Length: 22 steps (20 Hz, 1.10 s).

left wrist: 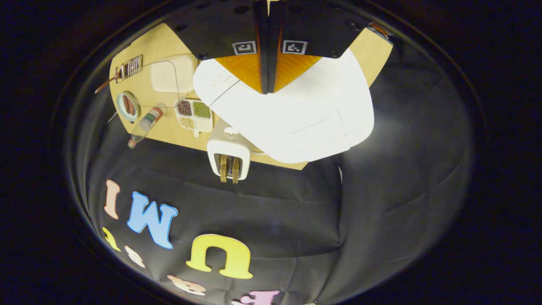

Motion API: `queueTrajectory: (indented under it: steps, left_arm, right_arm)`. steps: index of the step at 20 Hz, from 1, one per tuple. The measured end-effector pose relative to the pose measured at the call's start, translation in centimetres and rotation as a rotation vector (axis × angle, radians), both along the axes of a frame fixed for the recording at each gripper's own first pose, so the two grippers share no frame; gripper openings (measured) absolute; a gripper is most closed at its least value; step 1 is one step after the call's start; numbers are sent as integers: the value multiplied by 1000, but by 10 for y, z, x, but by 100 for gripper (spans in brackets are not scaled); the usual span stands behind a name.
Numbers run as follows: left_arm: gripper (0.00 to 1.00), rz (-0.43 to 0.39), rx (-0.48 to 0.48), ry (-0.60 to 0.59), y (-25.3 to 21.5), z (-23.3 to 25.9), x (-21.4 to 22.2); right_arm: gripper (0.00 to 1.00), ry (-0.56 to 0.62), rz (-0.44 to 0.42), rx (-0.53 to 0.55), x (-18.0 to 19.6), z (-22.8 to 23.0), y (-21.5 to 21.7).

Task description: Close the left gripper, press the button to open the rice cooker; take a wooden spoon from the chopstick holder with the right hand, scoop a spoonful of rice and pour it into the rice cooker, then put the wooden spoon back into the chopstick holder.

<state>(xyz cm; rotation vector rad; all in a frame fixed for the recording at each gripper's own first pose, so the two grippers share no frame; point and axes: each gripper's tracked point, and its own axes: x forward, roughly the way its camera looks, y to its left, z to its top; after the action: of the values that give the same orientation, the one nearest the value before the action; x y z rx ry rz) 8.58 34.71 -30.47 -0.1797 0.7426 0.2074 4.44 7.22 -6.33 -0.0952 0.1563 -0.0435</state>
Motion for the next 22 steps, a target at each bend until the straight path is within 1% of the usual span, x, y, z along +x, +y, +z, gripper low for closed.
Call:
queueTrajectory:
  steps: [2, 4, 6, 9, 11, 14, 16, 17, 18, 19, 20, 21, 22]
  left_arm:
    - [9, 5, -8, -11, -1, -1, 6]
    - [9, 31, -28, 24, 0, -6, 0]
    - [9, 13, -7, 27, -1, -5, 1]
    - [9, 28, -26, 22, 1, 4, 6]
    - [8, 34, -3, -14, 5, 20, 12]
    - [9, 28, 72, -78, 13, 50, 23]
    - [11, 58, 105, -103, 25, 71, 26]
    - [15, 82, 118, -122, 32, 83, 27]
    - [29, 108, 130, -152, 39, 98, 27]
    - [34, 145, 153, -187, 48, 113, 26]
    - [37, 156, 159, -239, 51, 130, 28]
    - [43, 171, 176, -286, 51, 152, 26]
    - [49, 164, 187, -341, 46, 174, 22]
  right_arm:
    - [97, 1, -4, -2, 1, 0, -2]
    - [97, -1, -5, 0, 2, 0, -1]
    - [97, 2, -4, 1, 2, -1, -1]
    - [97, 0, -3, 2, 2, -1, -3]
    - [97, -2, -5, -2, 1, 0, -6]
    - [97, -3, -5, 11, 2, 0, -8]
    - [96, -4, 1, 17, 1, 1, -6]
    - [97, -8, 3, 14, 1, 2, -7]
    - [97, -12, 4, 11, 0, 3, -7]
    - [97, -16, 7, 9, -1, 5, -7]
    - [97, -20, 6, 6, -2, 5, -9]
    - [97, -22, 2, 4, -2, 6, -11]
    - [97, -24, -1, 5, -3, 6, -14]
